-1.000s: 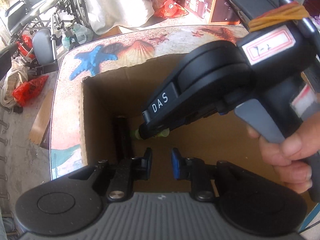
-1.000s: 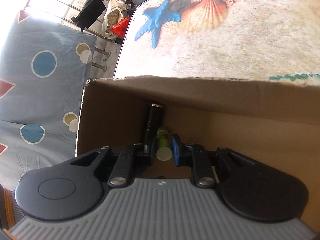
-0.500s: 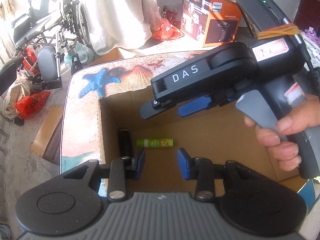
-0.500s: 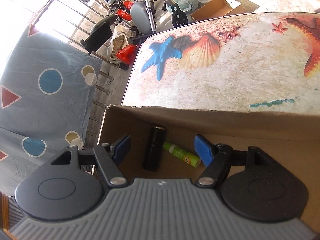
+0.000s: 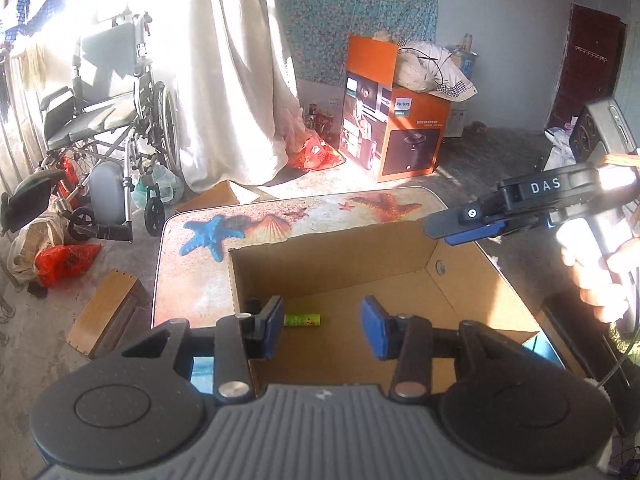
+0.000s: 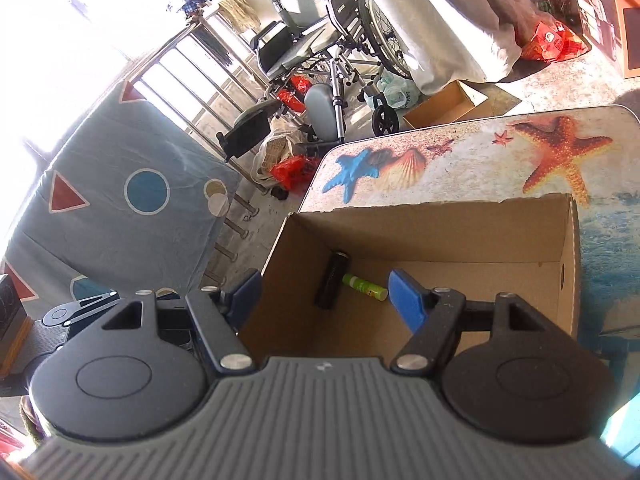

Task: Organize rigid objects
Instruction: 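Move the right gripper to the black key fob and grasp it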

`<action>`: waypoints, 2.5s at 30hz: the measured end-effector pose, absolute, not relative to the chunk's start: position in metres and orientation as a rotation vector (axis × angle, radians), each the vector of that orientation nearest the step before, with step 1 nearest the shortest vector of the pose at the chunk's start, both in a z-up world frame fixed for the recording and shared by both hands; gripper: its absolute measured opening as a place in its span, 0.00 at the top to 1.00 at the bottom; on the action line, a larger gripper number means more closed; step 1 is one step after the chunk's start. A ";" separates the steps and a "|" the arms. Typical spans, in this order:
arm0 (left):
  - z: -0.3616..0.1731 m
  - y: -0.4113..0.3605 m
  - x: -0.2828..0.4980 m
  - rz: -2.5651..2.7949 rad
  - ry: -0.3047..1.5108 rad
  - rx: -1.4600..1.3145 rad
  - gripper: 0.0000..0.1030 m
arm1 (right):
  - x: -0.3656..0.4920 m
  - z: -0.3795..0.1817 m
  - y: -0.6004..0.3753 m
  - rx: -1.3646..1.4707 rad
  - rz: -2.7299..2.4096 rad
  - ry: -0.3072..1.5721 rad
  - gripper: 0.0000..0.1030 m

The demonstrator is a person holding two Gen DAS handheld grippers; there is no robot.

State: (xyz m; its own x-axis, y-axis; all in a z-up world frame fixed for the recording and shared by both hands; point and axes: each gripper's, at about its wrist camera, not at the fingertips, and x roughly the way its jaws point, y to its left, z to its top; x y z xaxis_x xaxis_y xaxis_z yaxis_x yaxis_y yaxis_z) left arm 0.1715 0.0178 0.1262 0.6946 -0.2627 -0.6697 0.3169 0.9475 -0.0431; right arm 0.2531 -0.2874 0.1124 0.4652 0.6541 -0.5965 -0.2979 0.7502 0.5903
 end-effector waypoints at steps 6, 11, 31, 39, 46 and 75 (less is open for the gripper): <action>0.108 0.020 0.106 -0.387 0.713 0.045 0.50 | 0.165 0.128 -0.340 0.459 0.558 0.810 0.32; 0.067 0.010 0.073 -0.443 0.772 0.065 0.43 | 0.083 0.099 -0.370 0.533 0.519 0.760 0.32; -0.033 -0.087 0.040 -0.576 0.857 0.271 0.50 | 0.040 -0.041 -0.292 0.333 0.347 0.934 0.63; -0.042 -0.102 0.040 -0.579 0.834 0.343 0.61 | 0.064 -0.055 -0.271 0.199 0.394 0.987 0.75; -0.044 -0.111 0.042 -0.610 0.833 0.366 0.61 | 0.070 -0.055 -0.267 0.150 0.397 0.988 0.80; -0.071 -0.185 0.069 -0.738 0.954 0.399 0.48 | 0.039 -0.071 -0.355 0.536 0.362 1.021 0.85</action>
State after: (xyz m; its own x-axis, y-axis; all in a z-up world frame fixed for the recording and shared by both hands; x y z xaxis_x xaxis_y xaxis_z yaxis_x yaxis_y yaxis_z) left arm 0.0693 -0.1848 -0.0714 0.3654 -0.3889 -0.8457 0.7208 0.6931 -0.0073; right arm 0.0394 -0.3545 -0.0710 0.4817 0.5216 -0.7042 -0.0382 0.8153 0.5778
